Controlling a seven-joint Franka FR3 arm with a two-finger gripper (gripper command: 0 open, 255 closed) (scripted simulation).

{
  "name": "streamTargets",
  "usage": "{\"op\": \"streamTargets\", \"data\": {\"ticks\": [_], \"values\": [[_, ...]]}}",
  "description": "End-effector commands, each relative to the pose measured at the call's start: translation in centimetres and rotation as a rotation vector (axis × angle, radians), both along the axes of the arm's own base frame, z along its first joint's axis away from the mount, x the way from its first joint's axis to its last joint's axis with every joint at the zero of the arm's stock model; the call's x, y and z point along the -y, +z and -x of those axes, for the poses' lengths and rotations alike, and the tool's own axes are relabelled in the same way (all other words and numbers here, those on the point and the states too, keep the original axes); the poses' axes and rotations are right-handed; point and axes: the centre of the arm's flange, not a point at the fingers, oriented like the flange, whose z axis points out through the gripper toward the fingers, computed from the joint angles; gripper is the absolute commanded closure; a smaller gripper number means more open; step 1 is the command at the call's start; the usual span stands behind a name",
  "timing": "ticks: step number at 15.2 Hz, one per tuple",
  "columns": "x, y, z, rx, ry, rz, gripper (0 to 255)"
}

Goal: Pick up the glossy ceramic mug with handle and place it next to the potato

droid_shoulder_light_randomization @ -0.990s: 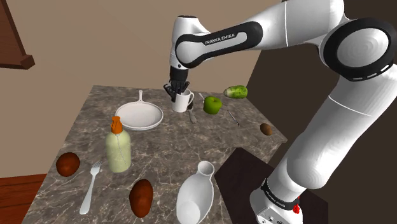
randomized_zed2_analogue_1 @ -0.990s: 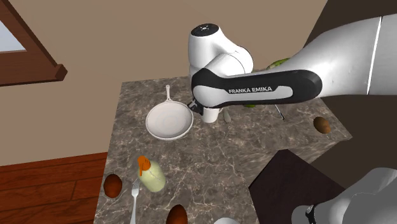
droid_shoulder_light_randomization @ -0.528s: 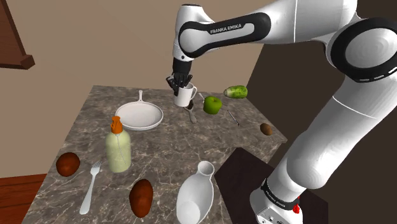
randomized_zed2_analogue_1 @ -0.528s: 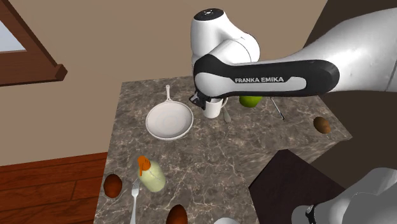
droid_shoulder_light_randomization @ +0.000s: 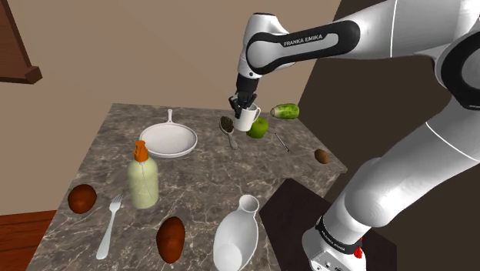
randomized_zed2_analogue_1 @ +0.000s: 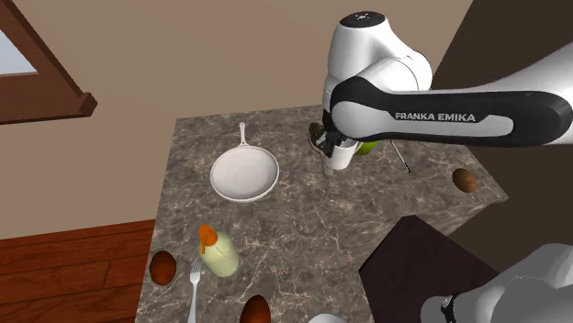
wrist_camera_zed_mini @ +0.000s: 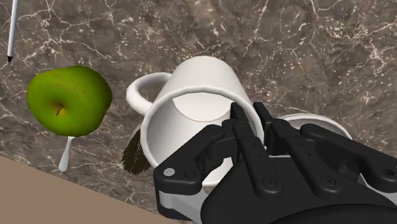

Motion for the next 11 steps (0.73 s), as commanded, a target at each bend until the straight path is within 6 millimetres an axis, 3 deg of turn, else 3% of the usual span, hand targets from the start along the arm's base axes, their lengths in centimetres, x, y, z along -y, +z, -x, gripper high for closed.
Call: {"op": "streamTargets", "data": {"ticks": [1,11], "values": [[1.9,0.1,2.1,0.0,0.001,-0.001,255],[11.3,0.2,11.3,0.0,0.001,-0.001,255]]}}
